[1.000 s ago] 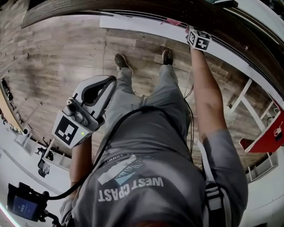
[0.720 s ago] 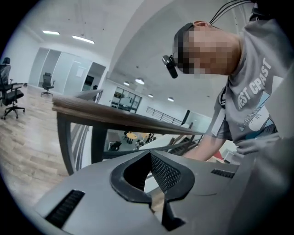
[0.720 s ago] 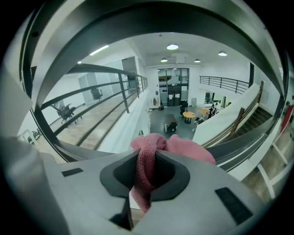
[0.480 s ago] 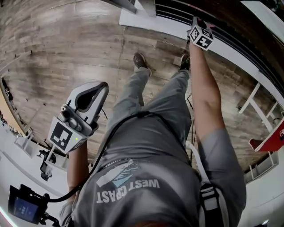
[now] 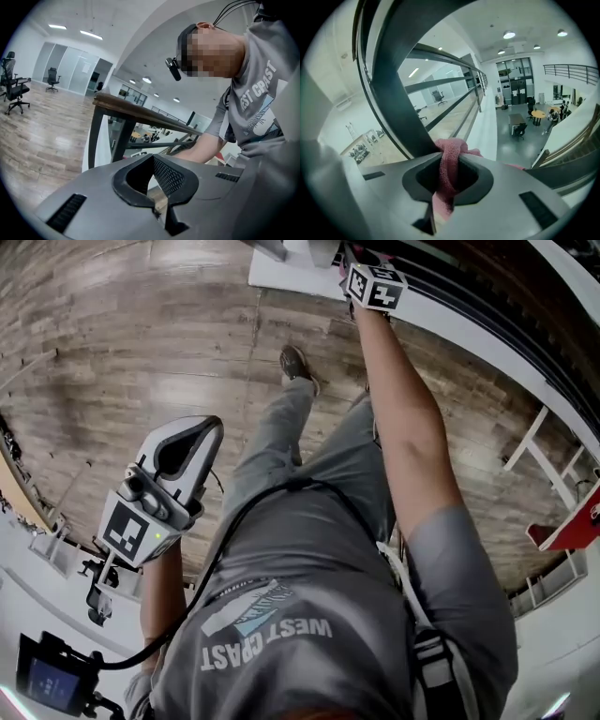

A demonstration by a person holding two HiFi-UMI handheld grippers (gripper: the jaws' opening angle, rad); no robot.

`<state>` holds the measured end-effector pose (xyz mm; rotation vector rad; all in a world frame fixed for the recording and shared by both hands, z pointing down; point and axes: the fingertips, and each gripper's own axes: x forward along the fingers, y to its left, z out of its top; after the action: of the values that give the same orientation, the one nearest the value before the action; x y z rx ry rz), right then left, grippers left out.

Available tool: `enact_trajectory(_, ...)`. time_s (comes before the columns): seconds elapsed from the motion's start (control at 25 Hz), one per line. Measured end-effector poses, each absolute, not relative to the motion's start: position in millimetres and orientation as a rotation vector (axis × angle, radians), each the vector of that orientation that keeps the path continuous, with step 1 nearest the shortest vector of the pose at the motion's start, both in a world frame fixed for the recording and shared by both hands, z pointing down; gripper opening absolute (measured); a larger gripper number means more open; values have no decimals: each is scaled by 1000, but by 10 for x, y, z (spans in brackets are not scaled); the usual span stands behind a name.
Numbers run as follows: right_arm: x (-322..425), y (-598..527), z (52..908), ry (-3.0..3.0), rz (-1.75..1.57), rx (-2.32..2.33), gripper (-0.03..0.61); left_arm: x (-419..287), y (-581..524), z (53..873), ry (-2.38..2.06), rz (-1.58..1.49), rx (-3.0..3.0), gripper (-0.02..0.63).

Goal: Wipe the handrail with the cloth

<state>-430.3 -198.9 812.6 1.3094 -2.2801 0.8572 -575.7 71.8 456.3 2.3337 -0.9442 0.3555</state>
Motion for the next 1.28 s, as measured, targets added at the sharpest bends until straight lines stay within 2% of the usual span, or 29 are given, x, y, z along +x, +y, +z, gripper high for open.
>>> enact_trajectory(0.12,-3765,-1942,8118,-2241,829,1372,40,-5596,673,4514,-941,353,2346,0)
enact_trajectory(0.36,-2081,-1909,8117,-2100,754,1564,40,-5018,558,4472,-907,376,2369,0)
enact_trajectory(0.64,214,-1645,8055,-1921,715,1696,40,-3792,535,4276,-862,352,2424,0)
enact_trajectory(0.8,979,-1787,8153,-1842,739,1742,40,-3397,310,4421,-834,410,2407,0)
enact_trajectory(1.08,2306,-1851,8480,-1804,783,1797,40,-2169,161,4600,-744,491,2481,0)
enact_trajectory(1.28,3079,-1636,8504,-1663,789,1854,40,-2045,82,4829,-670,619,2448,0)
